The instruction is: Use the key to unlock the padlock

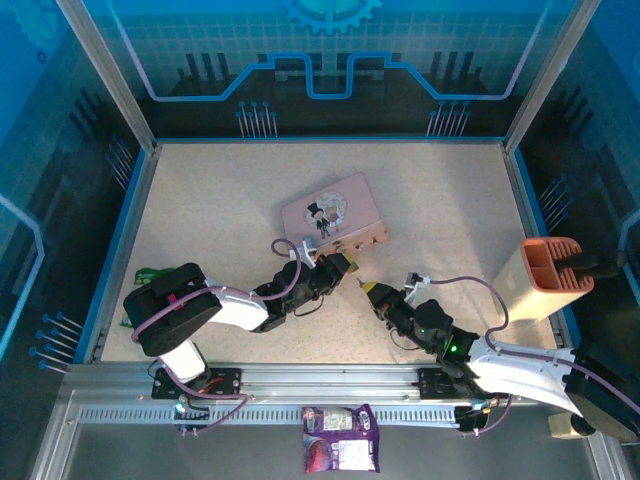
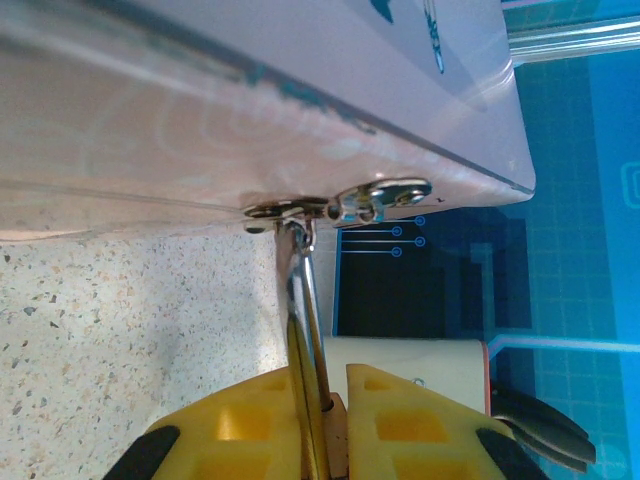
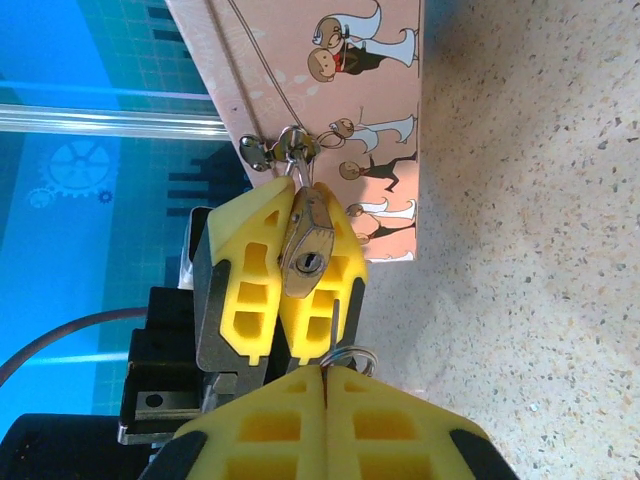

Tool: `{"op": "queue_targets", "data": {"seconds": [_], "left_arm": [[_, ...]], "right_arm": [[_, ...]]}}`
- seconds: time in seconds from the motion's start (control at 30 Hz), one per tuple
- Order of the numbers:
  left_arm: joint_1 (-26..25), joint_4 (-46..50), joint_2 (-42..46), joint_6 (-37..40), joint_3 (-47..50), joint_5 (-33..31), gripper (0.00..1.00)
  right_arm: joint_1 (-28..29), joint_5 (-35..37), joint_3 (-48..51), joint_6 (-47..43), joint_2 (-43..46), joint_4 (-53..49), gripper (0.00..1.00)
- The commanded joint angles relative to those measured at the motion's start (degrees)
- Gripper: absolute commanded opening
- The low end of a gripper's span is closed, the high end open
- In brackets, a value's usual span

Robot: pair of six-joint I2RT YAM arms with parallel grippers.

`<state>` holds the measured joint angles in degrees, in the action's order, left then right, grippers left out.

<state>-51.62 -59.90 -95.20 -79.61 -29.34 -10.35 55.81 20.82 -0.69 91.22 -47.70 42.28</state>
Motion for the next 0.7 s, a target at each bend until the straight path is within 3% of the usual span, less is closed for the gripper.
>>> {"op": "queue_targets", "data": {"seconds": [0.0, 0.67], "left_arm": [[-0.67, -12.13, 0.38, -1.83, -0.96, -0.27, 0.0], [-1.86, -12.83, 0.6, -2.23, -1.51, 0.51, 0.0]], "right_arm": [[-0.53, 0.11, -0.88, -0.73, 0.15, 2.72, 0.0], [-0.33, 1.55, -1.36, -1.92, 2.09, 2.71, 0.0]]}}
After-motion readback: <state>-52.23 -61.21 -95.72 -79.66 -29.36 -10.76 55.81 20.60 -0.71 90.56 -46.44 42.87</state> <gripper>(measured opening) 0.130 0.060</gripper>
